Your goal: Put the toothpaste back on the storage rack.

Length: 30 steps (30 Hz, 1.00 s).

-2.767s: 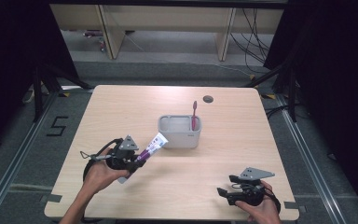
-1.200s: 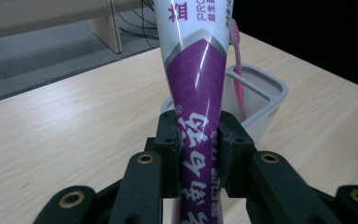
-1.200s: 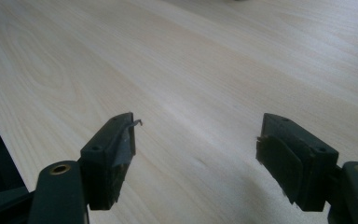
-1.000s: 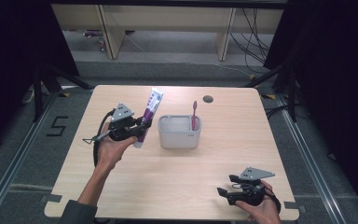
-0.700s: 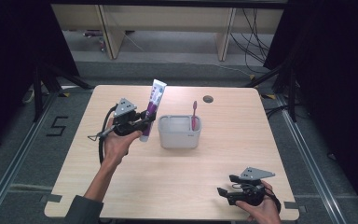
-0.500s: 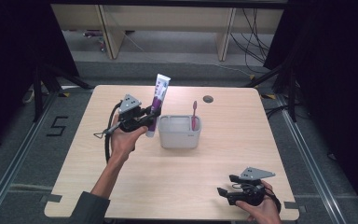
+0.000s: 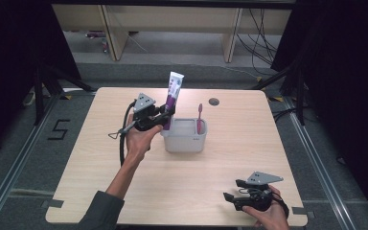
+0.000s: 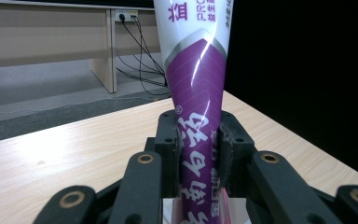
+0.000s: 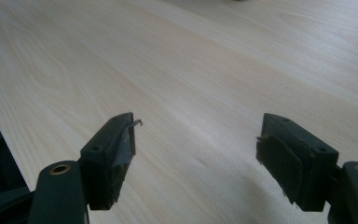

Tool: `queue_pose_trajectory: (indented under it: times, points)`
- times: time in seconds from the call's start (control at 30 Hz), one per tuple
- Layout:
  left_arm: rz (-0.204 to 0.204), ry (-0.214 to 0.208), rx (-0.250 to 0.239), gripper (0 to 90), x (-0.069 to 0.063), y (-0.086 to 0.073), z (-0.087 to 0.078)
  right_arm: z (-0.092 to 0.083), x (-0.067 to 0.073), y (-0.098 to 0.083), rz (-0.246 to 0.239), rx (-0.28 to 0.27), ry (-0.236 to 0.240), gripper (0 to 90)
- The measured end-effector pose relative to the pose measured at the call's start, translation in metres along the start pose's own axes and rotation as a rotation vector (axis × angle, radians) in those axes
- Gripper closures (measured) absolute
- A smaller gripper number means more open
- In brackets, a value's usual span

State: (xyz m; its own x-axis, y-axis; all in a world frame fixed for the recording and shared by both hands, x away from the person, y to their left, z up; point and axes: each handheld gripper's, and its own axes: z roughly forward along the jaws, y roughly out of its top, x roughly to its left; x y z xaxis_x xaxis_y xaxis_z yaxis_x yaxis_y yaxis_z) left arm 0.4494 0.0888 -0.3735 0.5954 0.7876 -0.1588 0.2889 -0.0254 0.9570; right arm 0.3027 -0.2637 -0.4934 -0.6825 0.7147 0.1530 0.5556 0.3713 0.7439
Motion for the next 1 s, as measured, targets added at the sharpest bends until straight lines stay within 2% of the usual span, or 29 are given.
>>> queue_pose_trajectory:
  times: [0.07,0.17,0.2,0.3,0.33,0.43,0.6,0.83,1.0]
  points:
    - [0.005,-0.003,-0.003,72.0,-0.002,0.000,0.004,0.001,0.000,0.000,0.008,0.001,0.013,28.1]
    - [0.004,-0.002,-0.003,72.0,-0.005,0.000,0.011,0.000,0.000,0.000,0.015,0.006,0.005,28.1]
    - [-0.007,-0.011,-0.005,72.0,-0.007,0.000,0.016,-0.001,-0.001,0.000,0.000,0.003,-0.003,28.1]
    - [-0.004,-0.022,0.001,72.0,-0.009,0.000,0.022,-0.001,-0.001,0.000,0.001,0.000,-0.008,28.1]
    - [-0.002,-0.020,-0.001,71.9,-0.010,0.000,0.024,-0.001,-0.001,0.000,0.012,0.004,0.011,28.1]
    - [-0.001,-0.022,0.003,71.9,-0.011,-0.001,0.030,-0.001,-0.002,0.000,0.001,-0.010,0.001,28.1]
    - [-0.004,-0.025,0.007,71.9,-0.012,-0.004,0.038,-0.001,-0.002,0.000,-0.004,-0.002,-0.004,28.1]
    - [-0.006,-0.008,0.007,71.9,-0.012,-0.008,0.050,0.000,0.000,0.000,0.012,0.004,0.008,28.1]
    - [-0.005,0.007,0.003,71.8,-0.012,-0.012,0.055,-0.001,-0.001,0.000,-0.004,0.001,0.000,28.1]
